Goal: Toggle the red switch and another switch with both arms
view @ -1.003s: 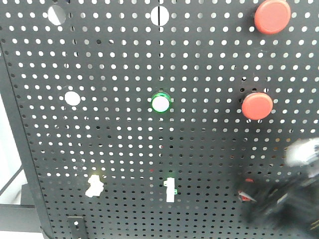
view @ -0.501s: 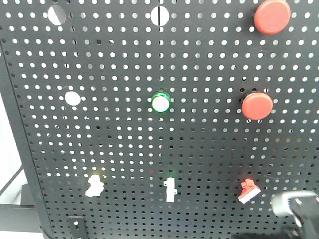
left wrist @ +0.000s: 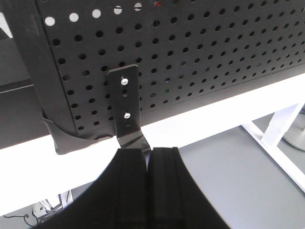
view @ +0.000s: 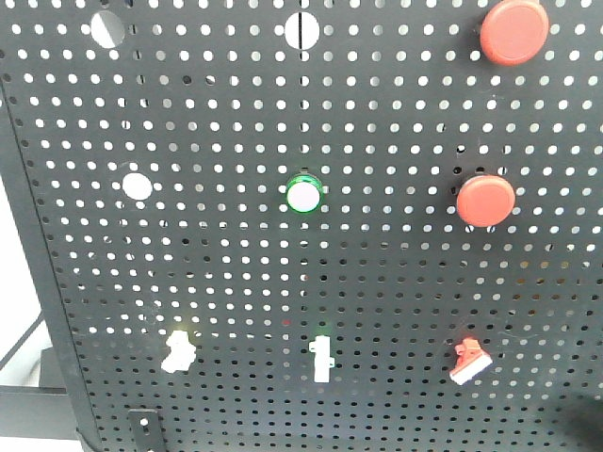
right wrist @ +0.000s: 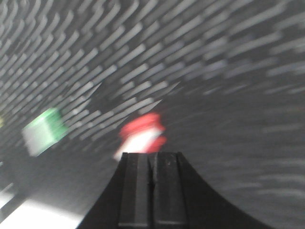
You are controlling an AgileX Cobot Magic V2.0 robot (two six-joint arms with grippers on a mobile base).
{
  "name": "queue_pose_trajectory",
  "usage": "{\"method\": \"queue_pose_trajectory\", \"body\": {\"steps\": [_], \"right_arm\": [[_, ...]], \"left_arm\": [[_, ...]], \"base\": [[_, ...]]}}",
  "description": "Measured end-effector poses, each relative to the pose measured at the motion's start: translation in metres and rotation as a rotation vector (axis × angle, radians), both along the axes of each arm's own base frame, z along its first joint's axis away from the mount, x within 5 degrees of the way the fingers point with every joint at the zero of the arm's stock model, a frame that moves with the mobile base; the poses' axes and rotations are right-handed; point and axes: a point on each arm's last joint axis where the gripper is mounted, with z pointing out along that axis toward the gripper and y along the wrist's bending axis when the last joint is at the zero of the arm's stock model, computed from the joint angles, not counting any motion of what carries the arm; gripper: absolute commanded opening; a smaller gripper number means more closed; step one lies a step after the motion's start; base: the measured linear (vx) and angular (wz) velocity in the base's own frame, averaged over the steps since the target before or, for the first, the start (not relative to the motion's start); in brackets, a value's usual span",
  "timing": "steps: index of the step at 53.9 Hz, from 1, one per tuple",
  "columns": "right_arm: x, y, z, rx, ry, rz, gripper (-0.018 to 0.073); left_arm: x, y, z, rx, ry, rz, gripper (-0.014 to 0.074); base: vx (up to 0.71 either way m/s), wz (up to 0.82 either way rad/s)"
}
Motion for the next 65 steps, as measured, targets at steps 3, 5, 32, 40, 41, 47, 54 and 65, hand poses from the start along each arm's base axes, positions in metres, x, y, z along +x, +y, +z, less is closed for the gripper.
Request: {"method": "queue_pose_trajectory", "body": {"steps": [3,5,32,40,41,47,54,65], "right_arm": [[-0.009,-0.009,-0.002,0.016,-0.060,-0.069,-0.0006],[-0.015,-0.015,-0.002,0.029,-0.099,-0.108,-0.0006],[-0.026,-0.026,-0.010,0.034,-0.158,-0.202,-0.0006],[-0.026,-0.026,-0.010,0.034,-0.158,-0.202,-0.0006],[-0.026,-0.026,-0.010,0.034,-0.158,-0.202,-0.0006],[-0.026,-0.026,-0.010,0.034,-0.158,-0.202,-0.0006],[-0.026,-0.026,-0.010,0.034,-0.158,-0.202,-0.0006],[-0.026,-0.026,-0.010,0.035,-0.158,-0.203,-0.0006]], "left_arm": [[0.000,0.000,0.000,0.001,0.002,0.000,0.0003],[0.000,0.000,0.000,0.002,0.005,0.000,0.0003],[-0.004,0.001,-0.008,0.040,0.087,-0.008,0.0003],[-0.004,0.001,-0.008,0.040,0.087,-0.008,0.0003],[-0.004,0.001,-0.008,0.040,0.087,-0.008,0.0003],[-0.004,0.001,-0.009,0.041,0.088,-0.008,0.0003],[-0.008,0.003,-0.019,0.042,0.087,-0.005,0.0003],[-0.031,0.026,-0.045,-0.037,-0.143,0.084,0.0003]], "base": [[0.00,0.00],[0.00,0.00],[0.00,0.00],[0.00,0.00],[0.00,0.00],[0.00,0.00],[0.00,0.00],[0.00,0.00]]}}
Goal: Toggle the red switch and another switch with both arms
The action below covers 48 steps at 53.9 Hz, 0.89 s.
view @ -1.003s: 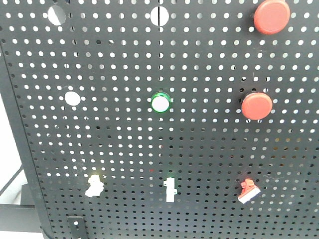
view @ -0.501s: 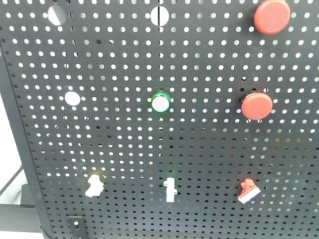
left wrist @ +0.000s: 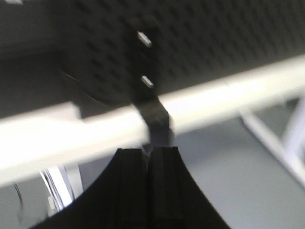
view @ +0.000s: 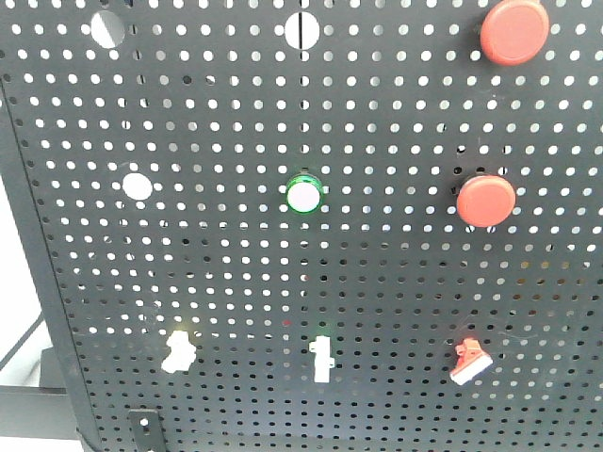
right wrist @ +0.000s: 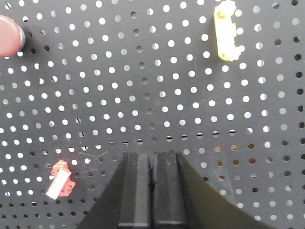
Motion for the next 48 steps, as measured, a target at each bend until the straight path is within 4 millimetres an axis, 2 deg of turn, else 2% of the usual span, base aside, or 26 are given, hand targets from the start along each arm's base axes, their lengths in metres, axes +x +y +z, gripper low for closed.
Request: {"method": "queue_pose_trajectory", "body": {"steps": [5,10,21,29,48], "right_arm": [[0.000,0.000,0.000,0.000,0.000,0.000,-0.0006],[0.000,0.000,0.000,0.002,0.001,0.000,-0.0006],[0.000,0.000,0.000,0.002,0.001,0.000,-0.0006],[0.000,0.000,0.000,0.002,0.001,0.000,-0.0006],[0.000,0.000,0.000,0.002,0.001,-0.002,-0.0006]], "left_arm": [[-0.011,0.014,0.005,-0.069,-0.176,0.090,0.0003],[-0.021,0.023,0.012,-0.058,-0.265,0.153,0.0003],[-0.036,0.034,0.009,-0.039,-0.283,0.261,0.0003],[-0.045,0.035,0.007,0.022,-0.309,0.264,0.0003],[-0.046,0.035,0.002,0.047,-0.262,0.262,0.0003]], "base": [[0.00,0.00],[0.00,0.00],[0.00,0.00],[0.00,0.00],[0.00,0.00]]}}
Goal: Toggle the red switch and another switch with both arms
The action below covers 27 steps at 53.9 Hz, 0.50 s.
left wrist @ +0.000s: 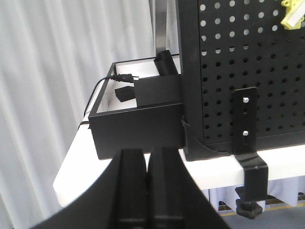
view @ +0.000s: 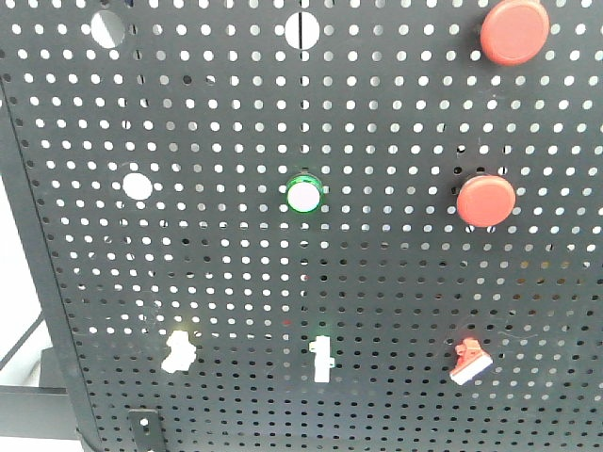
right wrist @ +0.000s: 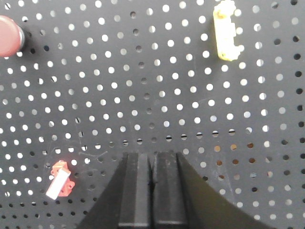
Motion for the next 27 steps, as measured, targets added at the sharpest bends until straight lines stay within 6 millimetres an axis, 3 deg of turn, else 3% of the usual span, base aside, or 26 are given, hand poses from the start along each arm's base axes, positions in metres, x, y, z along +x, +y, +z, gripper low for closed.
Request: {"method": "queue_pose_trajectory", "body": {"steps": [27], "right_arm": [[0.0000,0.0000,0.0000,0.000,0.000,0.000,-0.0006]], "left_arm": [[0.0000,0.0000,-0.0002,-0.002,0.002,0.000,0.0003]], "base": [[0.00,0.00]]}}
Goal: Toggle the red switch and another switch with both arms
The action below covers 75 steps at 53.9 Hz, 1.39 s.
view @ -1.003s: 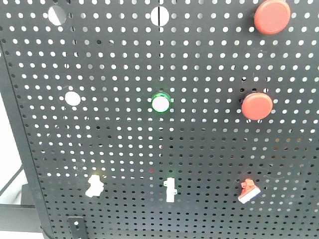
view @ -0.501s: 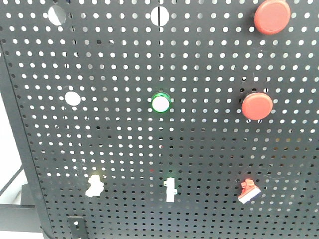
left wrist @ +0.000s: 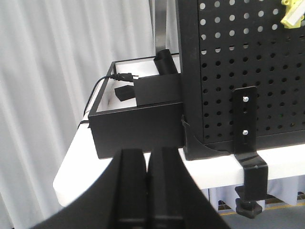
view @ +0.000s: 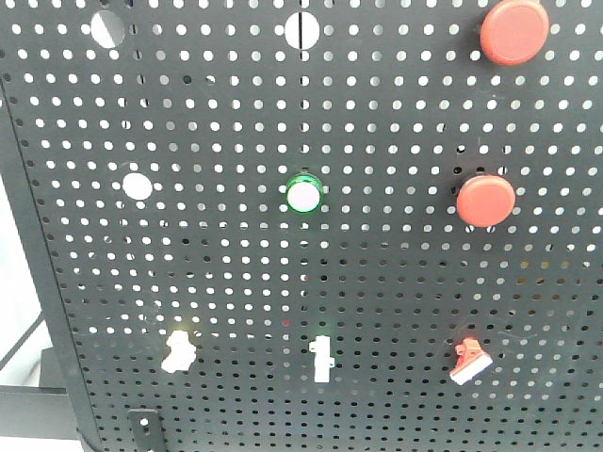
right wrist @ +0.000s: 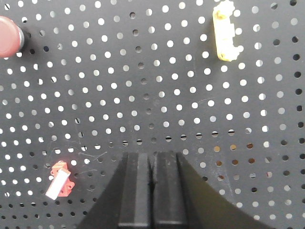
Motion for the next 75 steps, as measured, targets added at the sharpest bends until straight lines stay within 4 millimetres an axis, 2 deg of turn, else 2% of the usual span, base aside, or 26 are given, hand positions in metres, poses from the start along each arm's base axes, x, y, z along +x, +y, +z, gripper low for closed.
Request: {"method": "queue_pose_trajectory", "body": {"steps": [16,23,27,36,48,51,65,75], "right_arm": [[0.000,0.000,0.001,-0.031,-0.015,-0.008,-0.0006],[0.001,0.011,0.001,-0.187,-0.034,0.081,-0.0006],[0.003,0.019,-0.005,-0.256,0.018,0.156,-0.0006],[0.006,0.021,-0.028,-0.205,0.224,0.201,-0.0006],[-0.006,0.017,-0.088,-0.195,0.265,0.199,-0.0006],[-0.009,0.016,-0.096,-0.184,0.264,0.200,-0.0006],[-0.015,0.013,-0.096,-0.176,0.209,0.170,-0.0006],[-0.015,0.005,-0.095,-0.135,0.201,0.045,-0.0006]], "left_arm": [[0.000,0.000,0.000,-0.001,0.000,0.000,0.0003],[0.000,0.000,0.000,0.004,0.000,0.000,0.0003],[0.000,0.000,0.000,0.004,0.000,0.000,0.0003],[0.000,0.000,0.000,0.005,0.000,0.001,0.0003],[0.000,0.000,0.000,0.006,0.000,0.001,0.0003],[0.000,0.000,0.000,0.006,0.000,0.001,0.0003],[0.000,0.000,0.000,0.006,0.000,0.001,0.0003],[0.000,0.000,0.000,0.006,0.000,0.001,0.0003]], "base": [[0.00,0.00],[0.00,0.00],[0.00,0.00],[0.00,0.00],[0.00,0.00],[0.00,0.00],[0.00,0.00],[0.00,0.00]]}}
